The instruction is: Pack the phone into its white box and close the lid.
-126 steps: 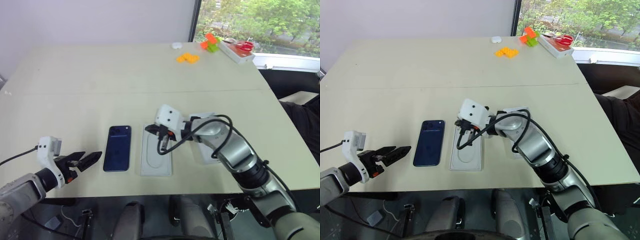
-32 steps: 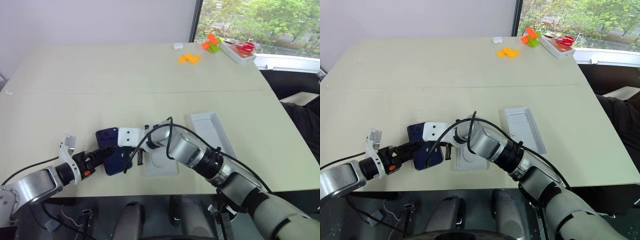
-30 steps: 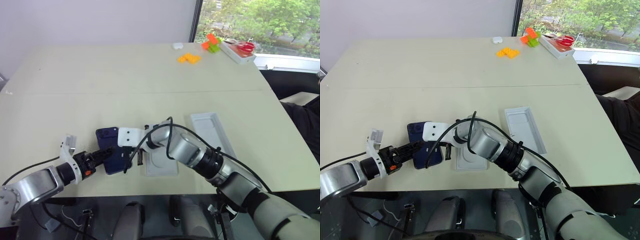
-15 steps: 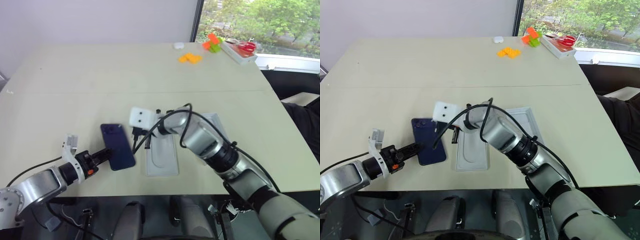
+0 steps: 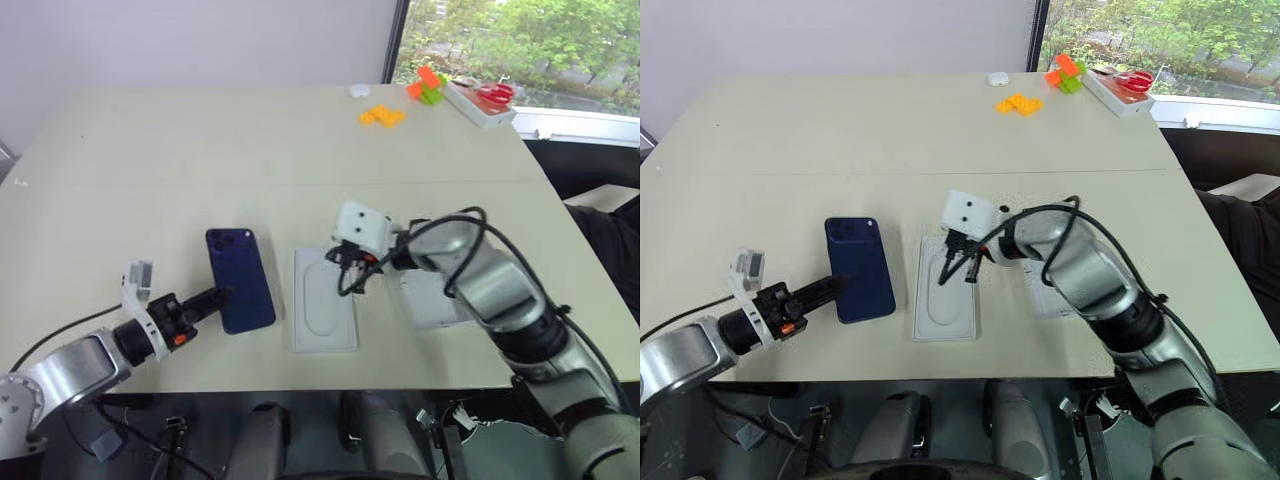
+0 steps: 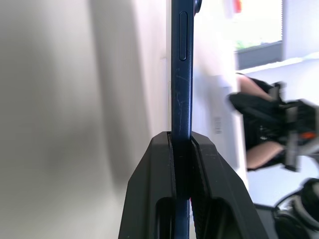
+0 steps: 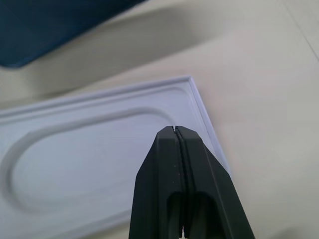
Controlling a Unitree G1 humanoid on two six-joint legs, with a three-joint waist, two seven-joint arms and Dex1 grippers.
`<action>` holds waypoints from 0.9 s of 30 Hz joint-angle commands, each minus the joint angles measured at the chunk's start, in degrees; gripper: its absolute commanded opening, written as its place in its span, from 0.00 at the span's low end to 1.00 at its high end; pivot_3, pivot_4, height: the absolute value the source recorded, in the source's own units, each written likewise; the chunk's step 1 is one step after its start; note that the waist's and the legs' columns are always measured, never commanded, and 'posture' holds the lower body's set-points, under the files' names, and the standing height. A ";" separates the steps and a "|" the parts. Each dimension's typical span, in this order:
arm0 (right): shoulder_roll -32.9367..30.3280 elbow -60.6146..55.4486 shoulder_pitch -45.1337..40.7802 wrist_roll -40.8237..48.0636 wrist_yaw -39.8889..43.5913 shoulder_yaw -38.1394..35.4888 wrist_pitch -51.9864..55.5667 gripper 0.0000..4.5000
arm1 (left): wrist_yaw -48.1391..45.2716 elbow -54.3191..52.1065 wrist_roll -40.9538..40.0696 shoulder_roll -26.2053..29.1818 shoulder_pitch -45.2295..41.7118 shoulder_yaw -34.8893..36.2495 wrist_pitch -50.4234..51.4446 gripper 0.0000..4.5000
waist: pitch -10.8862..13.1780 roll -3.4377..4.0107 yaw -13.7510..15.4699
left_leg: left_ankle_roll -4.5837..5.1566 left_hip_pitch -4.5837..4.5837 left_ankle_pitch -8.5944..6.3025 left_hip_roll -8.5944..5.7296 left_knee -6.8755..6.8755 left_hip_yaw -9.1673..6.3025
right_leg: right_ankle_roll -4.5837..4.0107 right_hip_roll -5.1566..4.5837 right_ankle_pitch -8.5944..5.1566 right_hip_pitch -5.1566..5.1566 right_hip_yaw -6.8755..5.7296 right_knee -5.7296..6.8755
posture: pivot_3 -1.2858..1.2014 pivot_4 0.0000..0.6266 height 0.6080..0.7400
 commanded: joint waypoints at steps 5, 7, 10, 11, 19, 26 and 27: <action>-5.82 -5.49 9.13 5.83 0.31 -9.07 -4.34 0.00 | 3.32 -8.57 -1.20 -1.68 -5.59 -11.07 -2.02 0.02 | 0.02 0.01 -0.07 | 0.00 0.01 0.00 -0.01 -0.01 0.04 | 0.05 -0.03 -0.02 0.06 0.05 -0.05 | 0.52 0.24 0.89; -6.41 -5.05 10.09 5.83 -0.88 -9.62 -4.28 0.00 | 6.94 -9.54 -1.20 -3.41 -6.94 -14.92 -3.58 0.02 | 0.04 -0.04 -0.06 | 0.00 0.04 0.00 0.00 0.00 0.08 | 0.06 -0.04 0.00 0.08 0.09 -0.04 | 0.52 0.24 0.89; -6.55 -5.21 10.49 6.65 -2.00 -9.97 -3.61 0.00 | 13.01 -9.01 -1.20 -6.41 -8.03 -17.98 -6.02 0.02 | 0.04 -0.03 0.00 | 0.00 0.07 0.00 0.02 0.00 0.05 | 0.05 0.05 0.00 0.08 0.09 0.00 | 0.52 0.24 0.89; -6.57 -5.28 10.52 6.95 -2.26 -10.00 -3.46 0.00 | 14.55 -8.83 -1.20 -7.09 -8.24 -18.33 -6.65 0.02 | 0.05 -0.04 0.05 | 0.00 0.09 0.00 0.03 0.00 0.02 | 0.05 0.08 0.00 0.08 0.09 0.02 | 0.52 0.24 0.89; -7.23 -4.44 10.39 7.74 -3.66 -9.08 -3.79 0.00 | 20.58 -9.12 -1.20 -11.75 -8.80 -20.30 -8.11 0.02 | 0.05 -0.04 0.17 | 0.00 0.07 0.00 0.00 0.01 0.01 | 0.03 0.06 0.00 0.11 0.08 0.01 | 0.52 0.24 0.89; -7.48 -3.79 9.77 7.71 -3.82 -8.18 -3.96 0.00 | 21.87 -7.95 -1.20 -12.75 -11.11 -21.08 -6.69 0.02 | 0.04 -0.04 0.21 | 0.00 0.10 0.00 -0.05 0.05 0.00 | 0.03 0.03 0.00 0.21 0.07 -0.02 | 0.52 0.24 0.89; -7.50 -3.69 9.66 7.68 -3.82 -8.12 -3.95 0.00 | 22.06 -7.68 -1.20 -12.84 -11.45 -21.31 -6.45 0.02 | 0.05 -0.04 0.19 | 0.00 0.09 0.00 -0.05 0.06 0.00 | 0.03 0.04 0.00 0.21 0.07 -0.02 | 0.52 0.24 0.89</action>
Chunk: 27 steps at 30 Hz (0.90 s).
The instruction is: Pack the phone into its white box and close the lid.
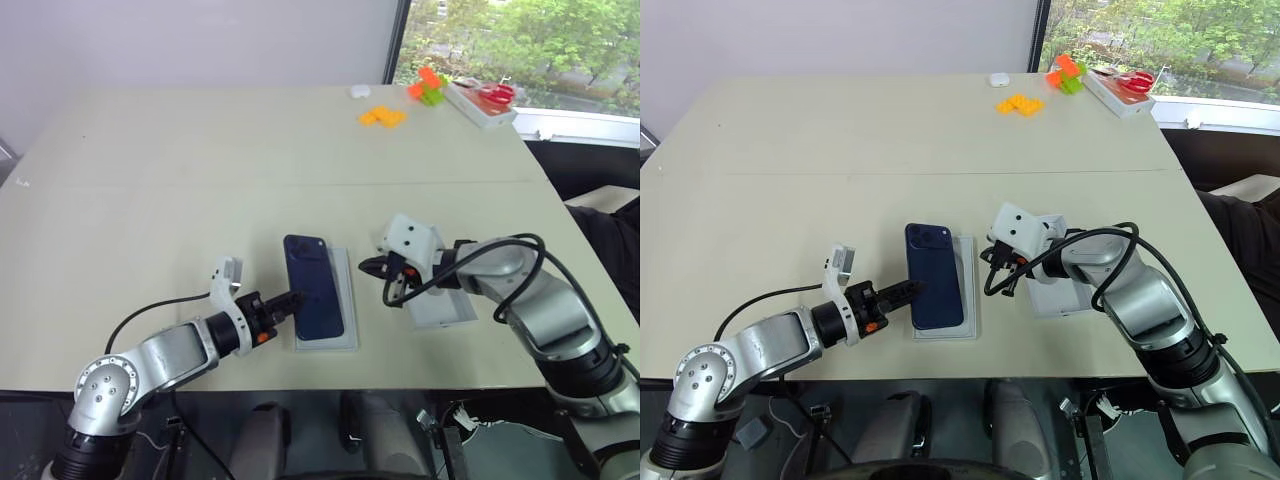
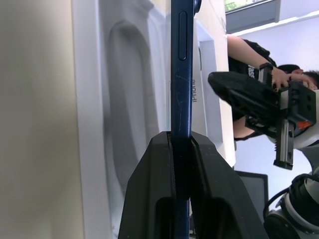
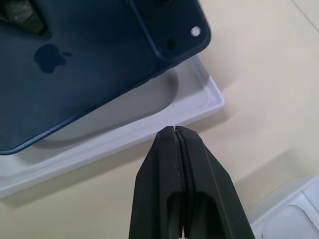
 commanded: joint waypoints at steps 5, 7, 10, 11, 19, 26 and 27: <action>-0.91 -0.89 -1.14 0.60 -0.15 -0.24 -0.64 0.00 | -0.19 0.94 -1.17 -1.01 -2.57 -1.11 1.48 0.02 | 0.00 0.00 -0.02 | 0.00 0.02 0.00 0.00 0.00 0.00 | 0.00 0.01 0.00 0.02 0.00 0.00 | 0.52 0.24 0.89; -1.05 -1.03 -1.06 0.57 -0.18 -0.20 -0.58 0.00 | -0.36 1.59 -1.17 -0.89 -3.04 -1.36 2.33 0.02 | 0.00 0.00 -0.03 | 0.00 0.02 0.00 0.00 0.00 0.00 | 0.00 0.01 0.00 0.02 0.00 0.00 | 0.52 0.24 0.89; -1.36 -1.32 -0.86 0.60 -0.22 -0.22 -0.23 0.00 | -0.57 2.10 -1.17 -0.60 -3.32 -1.38 3.35 0.02 | 0.00 0.00 -0.03 | 0.00 0.02 0.00 -0.01 0.00 0.00 | 0.00 0.01 0.00 0.02 0.00 0.00 | 0.52 0.24 0.89; -1.42 -1.34 -0.83 0.61 -0.24 -0.21 -0.18 0.00 | -0.59 2.19 -1.17 -0.62 -3.37 -1.35 3.52 0.02 | 0.00 0.00 -0.03 | 0.00 0.02 0.00 0.00 0.00 -0.01 | 0.00 0.01 0.00 0.02 0.00 0.00 | 0.52 0.24 0.89; -1.44 -1.59 -0.89 0.94 -0.57 0.04 0.29 0.00 | -1.31 3.48 -1.17 -0.15 -3.70 -0.99 5.30 0.02 | 0.00 0.00 -0.03 | 0.00 0.03 0.00 0.00 0.00 -0.01 | 0.00 0.01 0.00 0.03 0.00 0.00 | 0.52 0.24 0.89; -1.65 -1.38 -1.24 1.11 -0.77 0.49 -0.01 0.00 | -2.53 2.73 -1.17 0.88 -2.81 -0.39 5.87 0.70 | 0.00 0.00 -0.03 | 0.00 0.03 0.00 0.00 0.00 -0.01 | 0.00 0.00 0.00 0.03 0.00 0.01 | 0.52 0.24 0.89; -1.67 -1.35 -1.30 1.15 -0.78 0.51 -0.02 0.00 | -3.05 2.51 -1.17 1.16 -2.62 -0.12 5.91 0.70 | 0.00 0.00 -0.04 | 0.00 0.03 0.00 0.00 0.00 -0.01 | -0.01 0.00 0.00 0.03 0.00 0.00 | 0.52 0.24 0.89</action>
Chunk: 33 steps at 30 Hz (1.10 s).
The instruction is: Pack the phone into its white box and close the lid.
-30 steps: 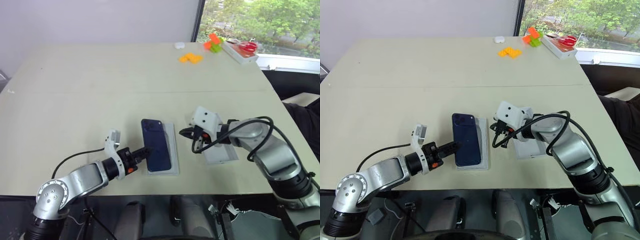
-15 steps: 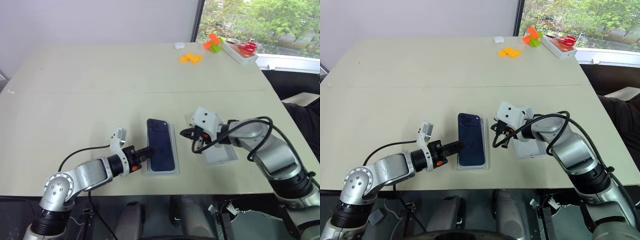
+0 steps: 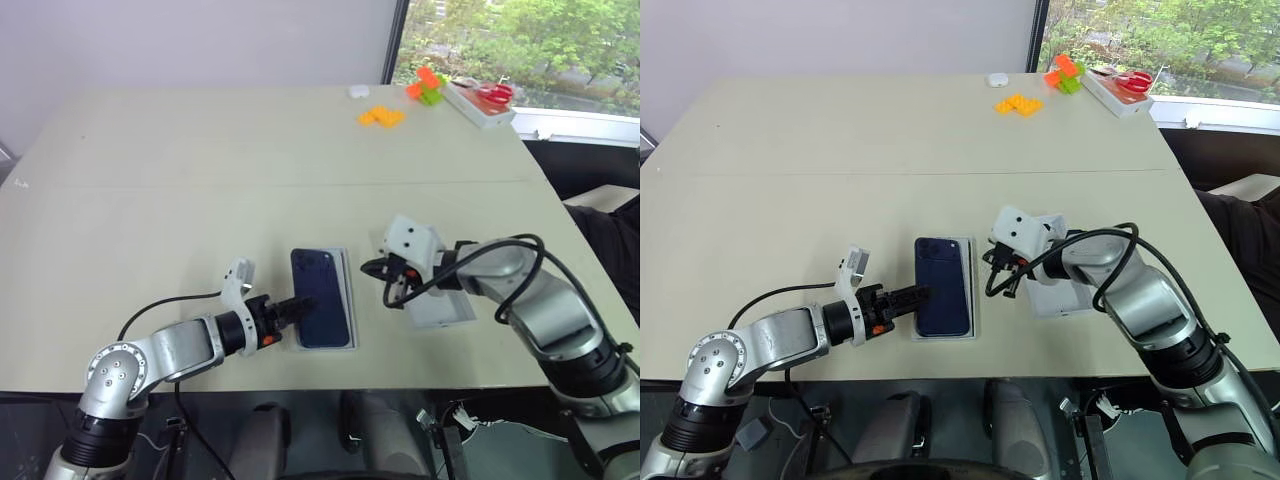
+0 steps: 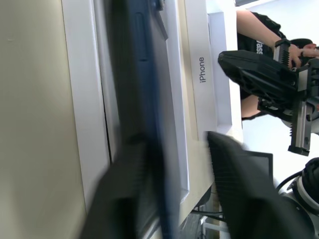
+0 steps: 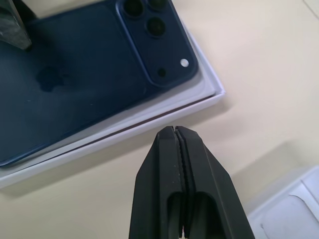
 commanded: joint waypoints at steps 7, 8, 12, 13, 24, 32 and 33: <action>-0.42 -1.31 -1.49 0.69 -0.11 -0.29 -0.38 0.00 | -9.32 -3.50 -0.96 7.97 2.22 4.53 2.70 0.70 | 0.00 0.00 -0.12 | 0.00 0.02 0.00 0.01 0.00 0.01 | 0.00 0.01 -0.01 0.02 -0.01 0.00 | 0.52 0.24 0.89; -0.44 -1.25 -1.53 0.69 -0.09 -0.26 -0.45 0.00 | -11.53 -3.93 -0.96 10.63 3.32 5.63 3.51 0.70 | 0.00 0.02 -0.17 | 0.00 0.02 0.00 0.01 0.00 0.01 | 0.00 0.03 -0.01 0.01 -0.02 -0.01 | 0.52 0.24 0.89; -0.51 -0.99 -1.80 0.83 -0.06 -0.08 -0.63 0.00 | -18.43 -4.12 -0.96 18.06 6.17 8.70 4.74 0.70 | 0.02 0.07 -0.13 | 0.00 0.03 0.00 0.05 -0.02 0.01 | 0.00 0.03 -0.02 -0.04 -0.02 0.00 | 0.52 0.24 0.89; -0.54 -0.91 -1.82 0.86 -0.03 -0.05 -0.73 0.00 | -20.11 -4.18 -0.96 19.39 6.56 9.55 4.81 0.70 | 0.02 0.05 -0.12 | 0.00 0.01 0.00 0.05 -0.02 0.01 | 0.00 0.01 -0.02 -0.05 -0.01 0.00 | 0.52 0.24 0.89; 0.20 0.38 -1.76 0.23 -0.99 -0.06 -3.37 0.00 | -24.63 -5.83 20.55 22.33 10.09 21.79 -6.28 0.70 | 0.04 0.07 -0.21 | 0.00 -0.03 -0.01 0.05 -0.06 0.06 | 0.02 -0.01 -0.03 -0.12 -0.01 -0.05 | 0.52 0.24 0.89; 1.12 1.10 -2.01 -0.06 -2.30 0.41 -4.29 0.00 | -33.05 -7.62 37.96 20.79 11.26 17.07 -6.52 0.58 | 0.03 0.05 -0.12 | 0.00 -0.07 -0.01 0.06 -0.07 0.21 | 0.01 0.01 -0.03 -0.12 -0.02 -0.07 | 0.52 0.24 0.89; 1.26 1.15 -2.01 -0.14 -2.49 0.46 -4.36 0.00 | -33.56 -7.74 38.47 20.28 11.12 16.79 -6.33 0.52 | 0.03 0.05 -0.14 | 0.00 -0.07 -0.01 0.06 -0.07 0.20 | 0.01 0.00 -0.03 -0.12 -0.02 -0.07 | 0.52 0.24 0.89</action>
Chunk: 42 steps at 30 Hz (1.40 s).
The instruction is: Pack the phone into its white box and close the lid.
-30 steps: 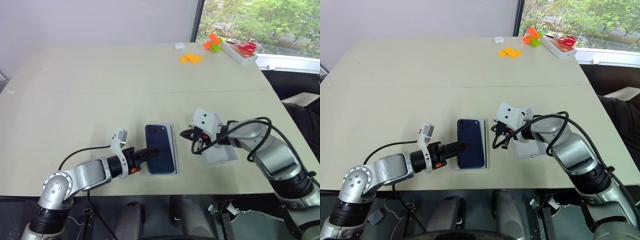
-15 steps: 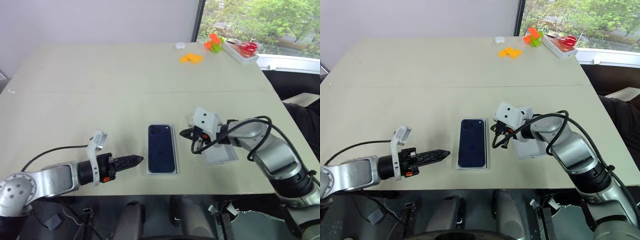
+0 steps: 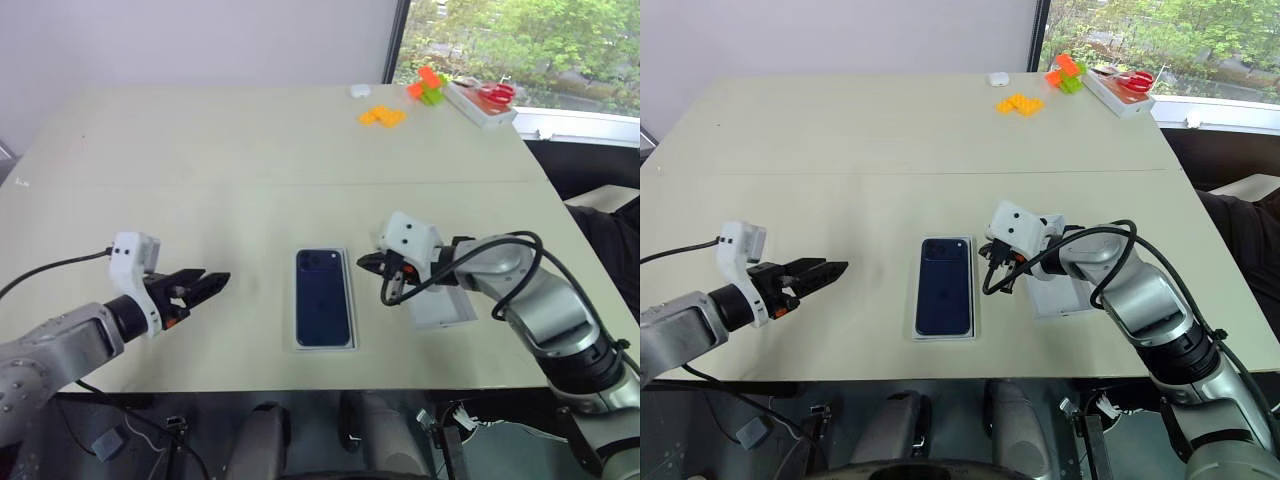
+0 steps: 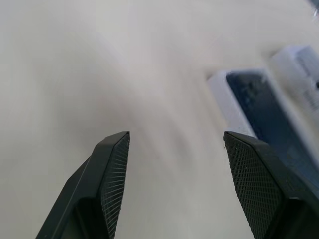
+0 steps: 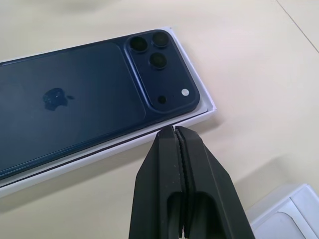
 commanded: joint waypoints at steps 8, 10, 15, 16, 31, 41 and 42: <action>1.35 -1.56 -0.53 -0.30 -1.58 0.37 -0.51 0.00 | -6.40 -6.93 15.56 -4.37 -7.84 -12.78 0.58 0.01 | 0.00 -0.01 0.00 | 0.01 -0.01 0.00 -0.01 0.01 -0.01 | 0.01 0.02 0.01 0.02 0.00 0.01 | 0.52 0.24 0.89; 1.51 -1.80 -0.44 -0.26 -1.80 0.61 -0.36 0.00 | -6.86 -7.39 18.88 -5.28 -9.98 -16.50 1.30 0.01 | 0.00 -0.01 -0.02 | 0.01 0.00 0.00 -0.02 0.01 -0.02 | 0.01 0.04 0.01 0.03 0.00 0.02 | 0.52 0.24 0.89; 1.65 -2.31 -0.28 -0.04 -2.22 0.78 0.05 0.00 | -7.99 -6.98 22.61 -8.26 -12.37 -20.07 2.45 0.01 | -0.01 -0.01 -0.23 | 0.01 0.01 0.00 0.00 0.00 -0.02 | 0.02 0.09 0.02 0.01 0.01 0.04 | 0.52 0.24 0.89; 1.66 -2.42 -0.24 0.02 -2.31 0.80 0.16 0.00 | -8.30 -6.82 22.81 -8.90 -12.61 -20.23 2.83 0.01 | -0.01 -0.01 -0.19 | 0.01 0.01 0.00 0.02 0.01 -0.03 | 0.02 0.09 0.02 0.01 0.01 0.05 | 0.52 0.24 0.89; 2.29 -3.40 0.49 0.16 -3.92 0.77 1.00 0.00 | -14.61 -6.13 30.19 -10.95 -15.73 -24.49 7.36 0.01 | -0.01 -0.02 -0.09 | 0.02 0.04 0.00 0.01 0.06 -0.05 | 0.03 0.09 0.01 0.07 -0.01 0.08 | 0.52 0.24 0.89; 2.23 -4.58 0.73 0.80 -4.29 0.70 1.83 0.00 | -15.70 -5.67 32.60 -13.25 -15.11 -22.62 7.80 0.01 | -0.02 -0.02 -0.08 | 0.02 0.10 0.00 0.01 0.07 -0.09 | 0.03 0.08 0.02 0.16 -0.01 0.08 | 0.52 0.24 0.89; 2.17 -4.65 0.70 0.87 -4.29 0.63 1.88 0.00 | -15.84 -5.73 31.68 -13.52 -14.20 -20.51 7.55 0.01 | -0.02 -0.02 -0.16 | 0.02 0.10 0.00 0.01 0.07 -0.09 | 0.03 0.08 0.01 0.16 -0.01 0.08 | 0.52 0.24 0.89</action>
